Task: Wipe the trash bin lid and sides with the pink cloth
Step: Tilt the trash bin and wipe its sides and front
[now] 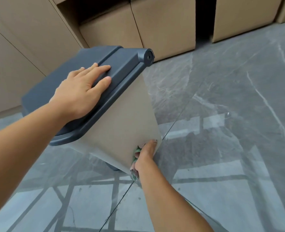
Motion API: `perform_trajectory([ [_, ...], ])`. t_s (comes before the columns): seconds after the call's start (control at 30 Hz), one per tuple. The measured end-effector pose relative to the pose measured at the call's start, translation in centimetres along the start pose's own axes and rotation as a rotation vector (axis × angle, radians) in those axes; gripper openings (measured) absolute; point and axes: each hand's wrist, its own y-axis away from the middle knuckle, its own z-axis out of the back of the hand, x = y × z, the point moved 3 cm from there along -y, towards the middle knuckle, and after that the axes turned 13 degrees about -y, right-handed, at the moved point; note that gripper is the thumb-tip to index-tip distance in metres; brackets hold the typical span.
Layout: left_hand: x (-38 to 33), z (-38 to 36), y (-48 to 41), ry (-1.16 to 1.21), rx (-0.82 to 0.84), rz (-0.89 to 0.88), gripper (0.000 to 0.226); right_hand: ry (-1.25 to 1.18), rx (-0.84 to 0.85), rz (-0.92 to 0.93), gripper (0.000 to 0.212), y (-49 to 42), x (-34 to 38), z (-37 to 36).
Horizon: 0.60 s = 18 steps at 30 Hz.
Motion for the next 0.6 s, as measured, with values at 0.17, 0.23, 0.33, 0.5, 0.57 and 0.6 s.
perform_trajectory([
  [0.17, -0.2, 0.0, -0.1, 0.004, 0.005, 0.007, 0.052, 0.253, 0.372, 0.923, 0.058, 11.1, 2.6, -7.3],
  [0.23, 0.0, 0.0, 0.0, 0.022, -0.008, 0.004, 0.052, 0.326, 0.515, 1.160, 0.057, 15.3, 0.3, -7.9],
  [0.33, 0.4, 0.1, 0.3, 0.041, -0.014, -0.001, 0.055, 0.500, 0.605, 1.388, 0.060, 16.1, -2.5, -6.5],
  [0.5, 0.1, 0.2, -0.3, 0.034, -0.015, 0.009, 0.053, 0.673, 0.596, 1.519, 0.054, 8.9, -3.8, -2.6],
  [0.57, 0.2, 0.0, -0.2, 0.023, -0.010, 0.007, 0.052, 0.600, 0.403, 1.221, 0.054, 4.8, -4.8, -0.6],
  [0.6, 0.2, 0.0, -0.2, 0.019, -0.011, 0.002, 0.053, 0.532, 0.287, 1.018, 0.053, 3.1, -4.9, 0.1],
])
